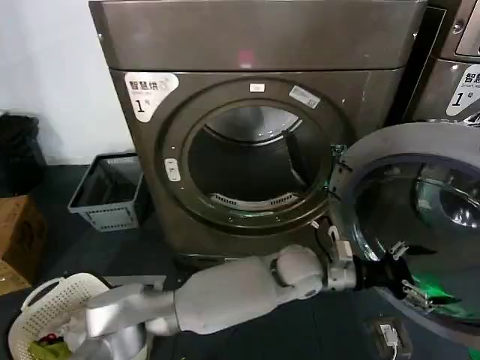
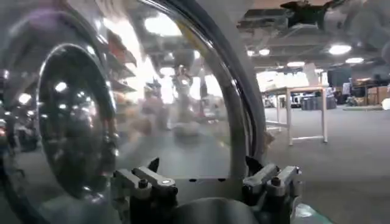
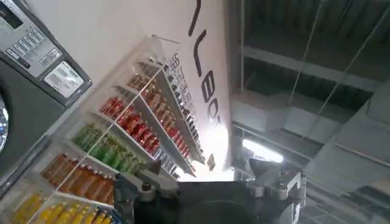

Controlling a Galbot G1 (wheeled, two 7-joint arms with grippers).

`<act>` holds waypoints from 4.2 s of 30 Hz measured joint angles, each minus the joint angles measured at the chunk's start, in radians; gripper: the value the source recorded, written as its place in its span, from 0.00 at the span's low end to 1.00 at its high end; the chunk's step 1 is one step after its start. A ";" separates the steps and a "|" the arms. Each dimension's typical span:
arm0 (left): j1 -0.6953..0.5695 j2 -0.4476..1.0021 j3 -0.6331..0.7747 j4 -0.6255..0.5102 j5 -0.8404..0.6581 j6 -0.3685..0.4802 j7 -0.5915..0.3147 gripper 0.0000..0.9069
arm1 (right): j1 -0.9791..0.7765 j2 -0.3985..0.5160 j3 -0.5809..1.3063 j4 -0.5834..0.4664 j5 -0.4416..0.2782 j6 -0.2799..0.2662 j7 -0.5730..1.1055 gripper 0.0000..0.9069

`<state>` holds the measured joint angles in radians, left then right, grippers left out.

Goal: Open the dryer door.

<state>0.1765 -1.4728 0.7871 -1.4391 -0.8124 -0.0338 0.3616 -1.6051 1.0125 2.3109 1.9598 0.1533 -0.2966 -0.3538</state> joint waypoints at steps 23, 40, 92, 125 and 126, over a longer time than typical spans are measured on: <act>-0.002 -0.029 -0.026 0.060 0.005 -0.013 -0.015 1.00 | -0.003 -0.007 0.006 -0.002 0.002 0.001 -0.007 1.00; 0.000 -0.017 -0.036 0.065 -0.005 -0.058 -0.036 1.00 | 0.009 -0.024 -0.004 -0.013 -0.001 0.002 -0.014 1.00; 0.033 0.579 0.000 -0.371 -0.003 -0.223 -0.102 1.00 | 0.035 -0.047 0.000 -0.002 -0.029 0.003 -0.028 1.00; 0.185 1.386 -0.111 -0.599 0.269 -0.041 -0.046 1.00 | 0.087 -0.062 -0.010 0.016 -0.043 0.003 -0.041 1.00; 0.197 1.412 -0.118 -0.604 0.277 -0.037 -0.050 1.00 | 0.087 -0.063 -0.010 0.015 -0.044 0.003 -0.041 1.00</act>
<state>0.3732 -0.0613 0.6687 -2.0433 -0.5350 -0.0705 0.3119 -1.5177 0.9497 2.3010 1.9746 0.1098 -0.2932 -0.3950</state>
